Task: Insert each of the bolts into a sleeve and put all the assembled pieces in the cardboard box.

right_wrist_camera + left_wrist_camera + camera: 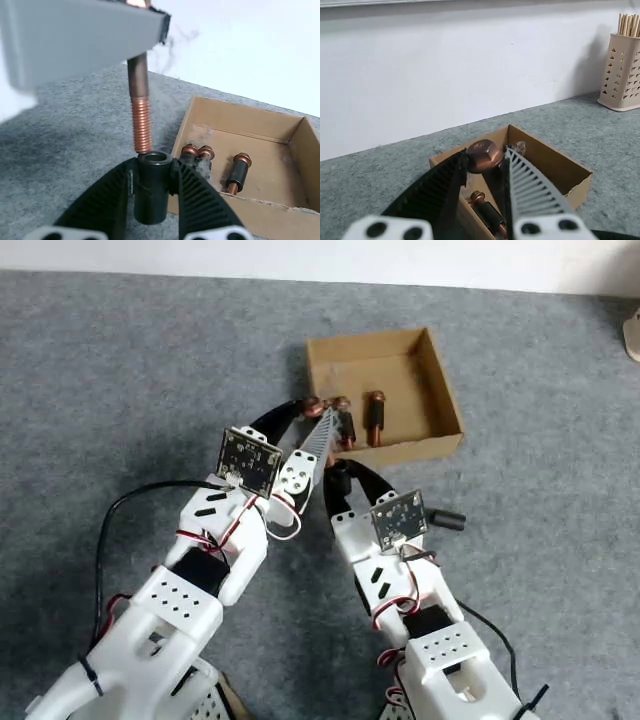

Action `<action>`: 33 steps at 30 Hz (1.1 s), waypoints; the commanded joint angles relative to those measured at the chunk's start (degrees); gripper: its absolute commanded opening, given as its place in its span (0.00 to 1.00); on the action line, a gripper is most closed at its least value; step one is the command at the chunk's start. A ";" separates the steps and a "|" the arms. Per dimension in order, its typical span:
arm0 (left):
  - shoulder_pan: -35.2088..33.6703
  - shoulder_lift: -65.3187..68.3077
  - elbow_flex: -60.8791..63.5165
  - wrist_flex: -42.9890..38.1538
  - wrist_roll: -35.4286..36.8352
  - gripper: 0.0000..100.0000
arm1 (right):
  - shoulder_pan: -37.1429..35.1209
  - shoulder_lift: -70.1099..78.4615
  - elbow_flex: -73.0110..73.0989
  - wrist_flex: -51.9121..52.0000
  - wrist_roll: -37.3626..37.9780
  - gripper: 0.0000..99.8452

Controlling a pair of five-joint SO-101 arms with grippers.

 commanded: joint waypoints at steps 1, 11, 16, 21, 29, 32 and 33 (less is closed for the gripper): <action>1.27 -0.92 -1.54 -0.62 0.62 0.00 | -1.19 -0.66 8.57 -2.24 0.18 0.00; 4.09 -0.92 -1.54 -0.70 0.53 0.00 | -2.68 -0.66 8.57 -2.24 0.09 0.00; 3.91 -0.92 -1.27 -0.62 0.62 0.00 | -2.68 -0.66 8.57 -2.24 0.09 0.00; 4.09 -0.92 0.48 -0.18 0.62 0.00 | -2.33 -0.75 8.57 -2.59 0.09 0.00; 5.49 -0.92 9.98 -0.18 0.44 0.00 | -2.33 -1.10 8.57 -2.59 0.18 0.00; 5.41 -0.92 11.38 -0.18 0.62 0.05 | -2.33 -1.10 8.57 -2.59 0.18 0.00; 5.41 -0.92 11.56 -0.18 0.62 0.09 | -2.33 -1.10 8.57 -2.59 0.18 0.00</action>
